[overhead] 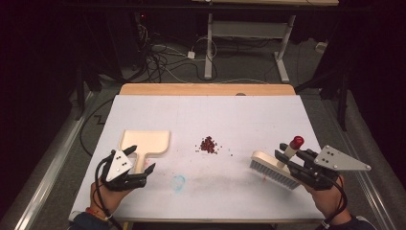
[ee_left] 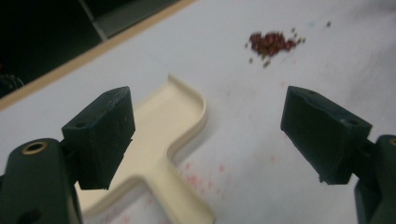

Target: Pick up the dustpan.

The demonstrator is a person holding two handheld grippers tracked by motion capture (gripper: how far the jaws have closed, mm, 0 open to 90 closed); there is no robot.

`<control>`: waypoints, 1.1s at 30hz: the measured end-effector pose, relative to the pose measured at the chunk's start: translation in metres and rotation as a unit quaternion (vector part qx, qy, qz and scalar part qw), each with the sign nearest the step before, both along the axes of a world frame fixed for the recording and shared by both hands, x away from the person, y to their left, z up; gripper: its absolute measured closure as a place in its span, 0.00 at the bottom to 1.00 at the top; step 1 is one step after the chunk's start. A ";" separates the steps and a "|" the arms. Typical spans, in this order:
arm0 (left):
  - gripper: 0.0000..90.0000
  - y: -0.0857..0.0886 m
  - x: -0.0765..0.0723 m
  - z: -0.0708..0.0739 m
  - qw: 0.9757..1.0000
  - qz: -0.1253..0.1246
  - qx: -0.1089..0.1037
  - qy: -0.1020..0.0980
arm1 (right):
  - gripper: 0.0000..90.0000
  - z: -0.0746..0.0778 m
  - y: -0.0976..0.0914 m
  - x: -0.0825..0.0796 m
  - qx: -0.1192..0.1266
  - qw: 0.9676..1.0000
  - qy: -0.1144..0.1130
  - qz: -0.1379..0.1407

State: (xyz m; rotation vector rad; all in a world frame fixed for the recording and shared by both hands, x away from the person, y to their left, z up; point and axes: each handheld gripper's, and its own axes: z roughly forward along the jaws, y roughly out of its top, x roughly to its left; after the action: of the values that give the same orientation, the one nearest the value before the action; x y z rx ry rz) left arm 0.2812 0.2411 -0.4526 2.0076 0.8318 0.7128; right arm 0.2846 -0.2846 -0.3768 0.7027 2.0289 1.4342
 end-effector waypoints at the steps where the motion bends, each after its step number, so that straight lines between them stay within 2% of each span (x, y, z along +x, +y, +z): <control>1: 0.19 0.004 -0.001 -0.003 1.000 0.004 -0.001 0.005 | 0.77 -0.001 0.001 0.002 0.000 1.000 0.001 0.000; 4: 0.18 0.012 -0.002 -0.009 1.000 0.017 0.015 0.011 | 0.78 -0.002 0.002 0.003 -0.003 1.000 0.005 -0.003; 6: 0.18 0.014 -0.002 -0.010 0.999 0.025 0.015 0.020 | 0.78 -0.002 0.002 0.004 -0.003 1.000 0.002 -0.002; 8: 0.22 0.015 -0.005 -0.008 0.999 0.031 0.011 0.018 | 0.78 0.000 0.005 0.007 0.007 1.000 0.002 -0.002; 11: 0.22 0.016 -0.011 -0.007 0.999 0.035 0.024 0.023 | 0.78 0.000 0.006 0.010 0.005 1.000 -0.003 -0.001; 13: 0.22 0.019 -0.014 -0.007 0.998 0.043 0.020 0.028 | 0.78 0.001 0.008 0.010 0.005 1.000 0.000 -0.005; 15: 0.22 0.022 -0.016 -0.004 0.998 0.047 0.017 0.033 | 0.78 0.002 0.011 0.011 0.000 1.000 -0.008 -0.001; 17: 0.22 0.025 -0.012 -0.001 0.998 0.041 0.023 0.042 | 0.77 0.003 0.014 0.013 -0.003 1.000 -0.009 0.001; 18: 0.23 0.025 -0.009 0.001 0.998 0.047 0.027 0.044 | 0.78 0.003 0.015 0.015 -0.004 1.000 -0.009 0.001; 19: 0.25 0.026 -0.004 0.002 0.996 0.056 0.031 0.054 | 0.78 0.003 0.017 0.018 -0.002 1.000 -0.007 0.001; 20: 0.25 0.026 0.002 0.003 0.995 0.064 0.026 0.072 | 0.78 0.003 0.017 0.018 -0.002 1.000 -0.007 0.001; 21: 0.24 0.027 0.009 0.003 0.992 0.072 0.019 0.097 | 0.78 0.002 0.018 0.019 -0.001 1.000 -0.005 0.001; 22: 0.24 0.027 0.015 0.000 0.989 0.077 0.010 0.123 | 0.77 0.002 0.018 0.020 -0.003 1.000 -0.005 0.002; 23: 0.24 0.026 0.020 -0.003 0.987 0.078 -0.003 0.140 | 0.77 0.002 0.018 0.021 -0.007 1.000 -0.008 0.001; 24: 0.24 0.026 0.026 -0.007 0.984 0.082 -0.012 0.160 | 0.77 0.001 0.019 0.021 -0.007 1.000 -0.005 0.001; 26: 0.25 0.021 0.036 -0.016 0.976 0.096 -0.009 0.195 | 0.77 0.000 0.019 0.021 -0.008 1.000 -0.006 -0.006; 27: 0.25 0.018 0.040 -0.020 0.973 0.093 -0.008 0.211 | 0.77 0.000 0.019 0.021 -0.008 1.000 -0.006 -0.006; 28: 0.27 0.014 0.045 -0.024 0.971 0.092 -0.005 0.221 | 0.77 -0.001 0.019 0.020 -0.006 1.000 -0.007 -0.015; 32: 0.31 0.004 0.061 -0.038 0.964 0.104 0.010 0.244 | 0.77 -0.002 0.020 0.019 -0.011 1.000 -0.009 -0.016; 33: 0.33 0.002 0.063 -0.039 0.965 0.109 0.009 0.237 | 0.77 -0.003 0.020 0.018 -0.014 1.000 -0.009 -0.016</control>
State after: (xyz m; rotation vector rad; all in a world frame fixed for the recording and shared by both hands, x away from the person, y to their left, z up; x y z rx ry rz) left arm 0.3443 0.2433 -0.4915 2.1565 1.3445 0.3551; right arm 0.3029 -0.2644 -0.3795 0.7050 2.0113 1.3870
